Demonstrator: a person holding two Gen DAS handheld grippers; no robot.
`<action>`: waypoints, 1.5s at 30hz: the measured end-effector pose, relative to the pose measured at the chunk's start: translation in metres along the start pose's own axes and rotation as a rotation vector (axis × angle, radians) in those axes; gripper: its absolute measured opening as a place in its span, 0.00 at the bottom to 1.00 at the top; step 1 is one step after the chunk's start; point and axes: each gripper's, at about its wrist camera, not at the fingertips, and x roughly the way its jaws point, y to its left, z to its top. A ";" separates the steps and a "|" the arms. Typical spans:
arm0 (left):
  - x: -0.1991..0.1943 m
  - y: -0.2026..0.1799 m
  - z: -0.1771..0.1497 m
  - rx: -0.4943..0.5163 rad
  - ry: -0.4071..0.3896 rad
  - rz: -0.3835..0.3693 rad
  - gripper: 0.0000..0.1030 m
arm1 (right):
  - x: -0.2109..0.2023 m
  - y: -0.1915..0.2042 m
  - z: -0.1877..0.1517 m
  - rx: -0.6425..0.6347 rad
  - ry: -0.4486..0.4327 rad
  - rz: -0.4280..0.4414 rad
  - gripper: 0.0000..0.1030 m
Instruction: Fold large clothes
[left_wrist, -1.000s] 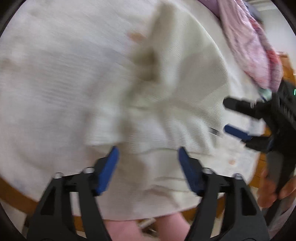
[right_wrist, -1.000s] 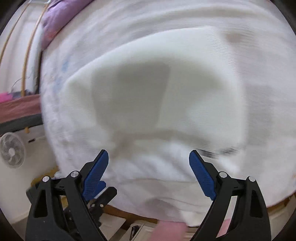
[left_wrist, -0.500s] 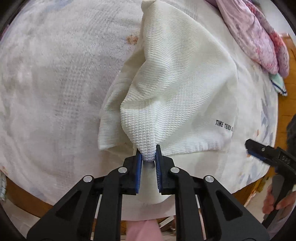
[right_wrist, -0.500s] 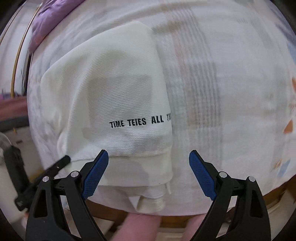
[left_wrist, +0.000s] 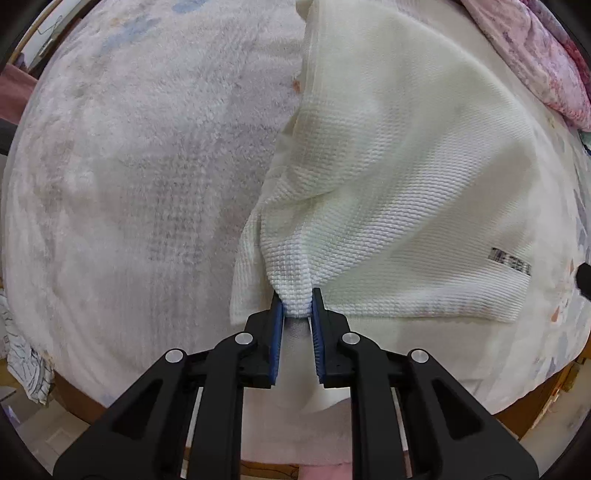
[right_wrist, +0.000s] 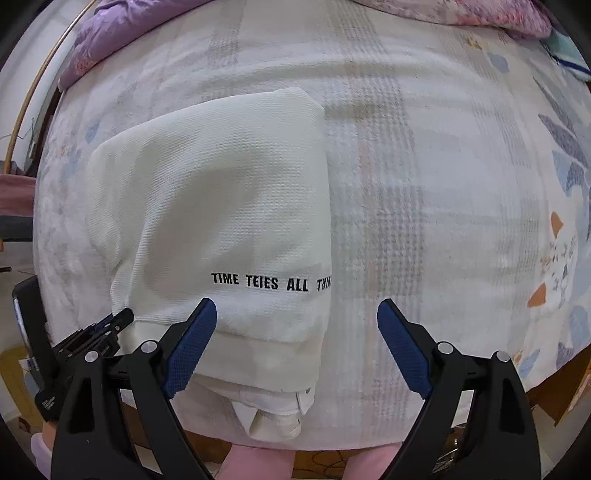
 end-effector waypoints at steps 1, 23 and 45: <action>0.006 -0.002 0.001 0.020 -0.002 0.010 0.15 | 0.000 0.001 0.001 -0.002 -0.003 0.001 0.83; 0.040 0.041 -0.014 -0.023 -0.103 -0.096 0.25 | 0.155 0.160 0.140 -0.043 0.220 0.291 0.08; -0.061 0.091 0.061 -0.024 -0.181 -0.004 0.44 | 0.106 0.144 0.179 -0.138 -0.031 0.208 0.08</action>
